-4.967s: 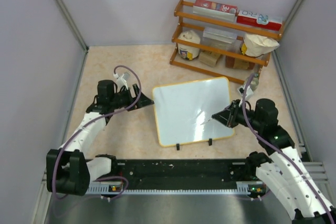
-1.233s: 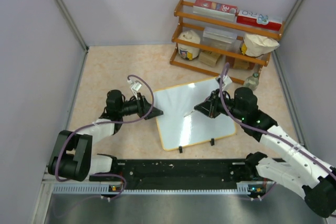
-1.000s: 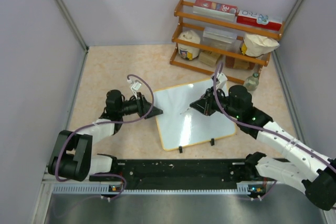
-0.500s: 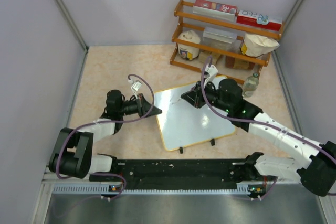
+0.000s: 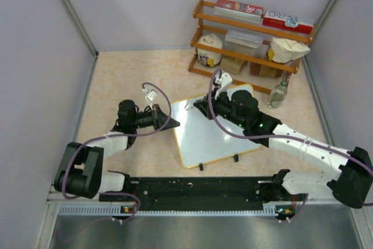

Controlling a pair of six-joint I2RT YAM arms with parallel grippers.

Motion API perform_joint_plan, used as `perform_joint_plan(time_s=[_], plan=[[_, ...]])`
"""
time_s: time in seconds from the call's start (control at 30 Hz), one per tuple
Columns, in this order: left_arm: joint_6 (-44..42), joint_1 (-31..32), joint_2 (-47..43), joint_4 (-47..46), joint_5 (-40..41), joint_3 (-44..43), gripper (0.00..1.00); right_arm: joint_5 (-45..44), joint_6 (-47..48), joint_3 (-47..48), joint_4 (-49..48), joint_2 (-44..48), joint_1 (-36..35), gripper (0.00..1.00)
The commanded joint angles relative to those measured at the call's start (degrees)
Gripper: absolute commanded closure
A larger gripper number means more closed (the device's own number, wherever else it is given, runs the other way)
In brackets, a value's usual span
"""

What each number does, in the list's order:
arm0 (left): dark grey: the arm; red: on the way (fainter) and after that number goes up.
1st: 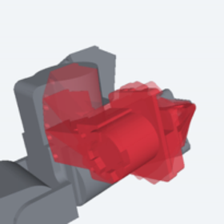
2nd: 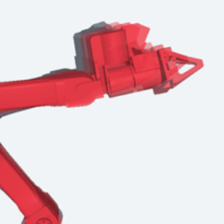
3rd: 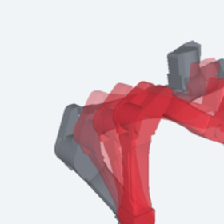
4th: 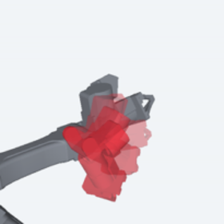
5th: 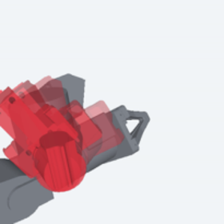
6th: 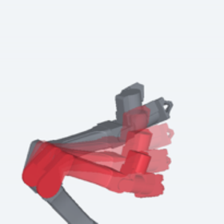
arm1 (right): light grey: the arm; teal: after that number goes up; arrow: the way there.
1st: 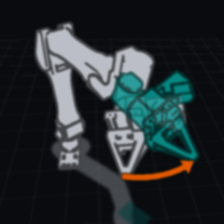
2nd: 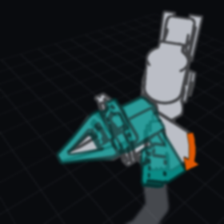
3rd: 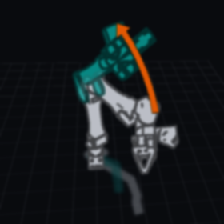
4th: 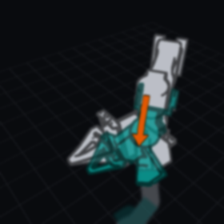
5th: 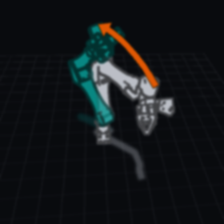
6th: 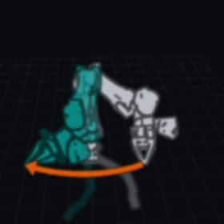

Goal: Write a sentence on the whiteboard

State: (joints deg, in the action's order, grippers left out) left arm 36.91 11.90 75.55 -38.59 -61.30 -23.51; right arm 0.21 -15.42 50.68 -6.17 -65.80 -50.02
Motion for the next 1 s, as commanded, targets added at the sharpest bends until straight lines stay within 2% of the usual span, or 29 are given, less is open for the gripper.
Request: perform_joint_plan(time_s=[0.0,0.5,0.97], plan=[[-3.4,0.2,0.2,-1.8,0.4,-0.2,1.00,-5.2,2.6,3.7,-3.5,-1.4,-1.9,1.00],[-2.5,0.3,1.4,-3.4,-0.1,-0.3,1.00,-8.2,2.1,3.6,-4.6,-4.7,-2.5,1.00],[-2.7,0.3,1.3,-3.2,-0.1,-0.3,1.00,-12.3,2.6,1.5,-3.1,-3.4,-2.5,1.00]])
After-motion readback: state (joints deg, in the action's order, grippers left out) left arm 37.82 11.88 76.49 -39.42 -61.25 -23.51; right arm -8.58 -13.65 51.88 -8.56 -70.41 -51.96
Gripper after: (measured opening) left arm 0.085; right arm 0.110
